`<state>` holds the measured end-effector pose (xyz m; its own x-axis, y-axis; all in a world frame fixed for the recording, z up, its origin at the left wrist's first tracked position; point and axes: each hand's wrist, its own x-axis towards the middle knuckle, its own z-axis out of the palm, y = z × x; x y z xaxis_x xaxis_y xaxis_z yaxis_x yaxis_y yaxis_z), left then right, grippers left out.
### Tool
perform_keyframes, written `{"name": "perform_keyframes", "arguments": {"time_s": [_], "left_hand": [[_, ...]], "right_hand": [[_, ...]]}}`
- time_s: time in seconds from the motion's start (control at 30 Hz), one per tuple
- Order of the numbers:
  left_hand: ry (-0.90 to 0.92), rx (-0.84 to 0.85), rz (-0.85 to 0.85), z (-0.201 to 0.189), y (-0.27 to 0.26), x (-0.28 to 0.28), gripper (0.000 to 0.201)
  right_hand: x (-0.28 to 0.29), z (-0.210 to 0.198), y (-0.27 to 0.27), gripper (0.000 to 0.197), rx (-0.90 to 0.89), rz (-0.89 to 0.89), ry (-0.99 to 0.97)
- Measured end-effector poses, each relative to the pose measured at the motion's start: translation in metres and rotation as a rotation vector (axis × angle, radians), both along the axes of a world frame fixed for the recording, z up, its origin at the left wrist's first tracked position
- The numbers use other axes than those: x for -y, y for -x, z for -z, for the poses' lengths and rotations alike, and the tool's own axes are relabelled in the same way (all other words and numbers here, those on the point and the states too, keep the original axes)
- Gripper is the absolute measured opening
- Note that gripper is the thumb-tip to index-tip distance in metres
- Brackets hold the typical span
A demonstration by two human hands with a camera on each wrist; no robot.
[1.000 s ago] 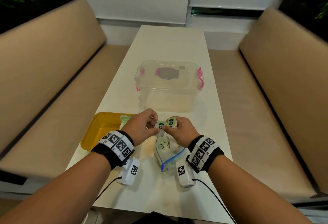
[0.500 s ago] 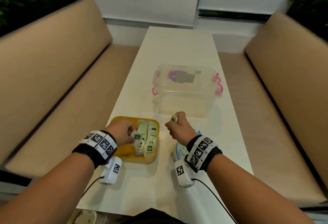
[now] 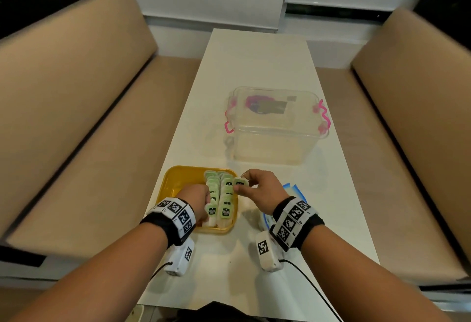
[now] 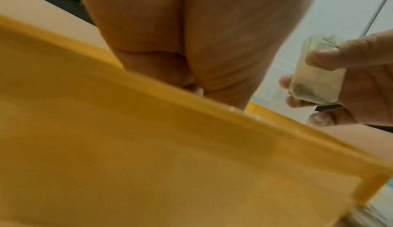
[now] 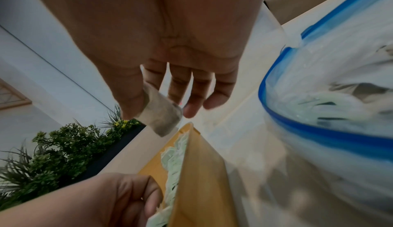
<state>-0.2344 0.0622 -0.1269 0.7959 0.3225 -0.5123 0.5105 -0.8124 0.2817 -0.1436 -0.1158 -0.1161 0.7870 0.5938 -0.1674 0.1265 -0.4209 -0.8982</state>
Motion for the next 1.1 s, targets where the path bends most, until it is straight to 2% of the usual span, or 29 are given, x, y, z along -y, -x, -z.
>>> {"name": "perform_keyframes", "arguments": {"time_s": [0.2, 0.3, 0.4, 0.47, 0.5, 0.63, 0.7, 0.77, 0.9, 1.1], "left_hand": [[0.016, 0.007, 0.026, -0.006, -0.002, -0.005, 0.044], [0.107, 0.124, 0.038, -0.016, -0.002, -0.013, 0.048], [0.262, 0.262, 0.075, -0.030, -0.002, -0.012, 0.032], [0.244, 0.293, 0.102, -0.036, -0.003, -0.011, 0.022], [0.224, 0.293, 0.105, -0.037, -0.003, -0.011, 0.026], [0.152, 0.221, 0.062, -0.029, -0.001, -0.018, 0.025], [0.105, 0.120, 0.056, -0.023, 0.002, -0.022, 0.023], [0.037, 0.011, 0.086, -0.017, 0.005, -0.021, 0.024], [-0.060, -0.147, 0.133, -0.004, 0.010, -0.009, 0.023], [-0.124, -0.185, 0.112, 0.000, 0.007, 0.003, 0.035]], "right_hand": [[-0.004, 0.000, 0.003, 0.007, -0.082, 0.015, -0.046], [-0.008, -0.001, 0.006, 0.010, -0.084, -0.022, -0.028], [-0.015, -0.002, 0.009, 0.006, -0.113, -0.036, -0.053], [-0.019, -0.003, 0.011, 0.007, -0.119, -0.054, -0.054], [-0.020, -0.002, 0.011, 0.007, -0.118, -0.067, -0.046], [-0.023, 0.005, 0.006, 0.012, 0.014, -0.027, 0.080], [-0.020, 0.004, 0.002, 0.019, 0.109, 0.015, 0.180], [-0.018, 0.005, 0.000, 0.031, 0.131, 0.002, 0.306], [-0.020, 0.010, 0.002, 0.046, -0.042, -0.025, 0.379], [-0.024, 0.006, 0.008, 0.045, -0.149, -0.025, 0.317]]}}
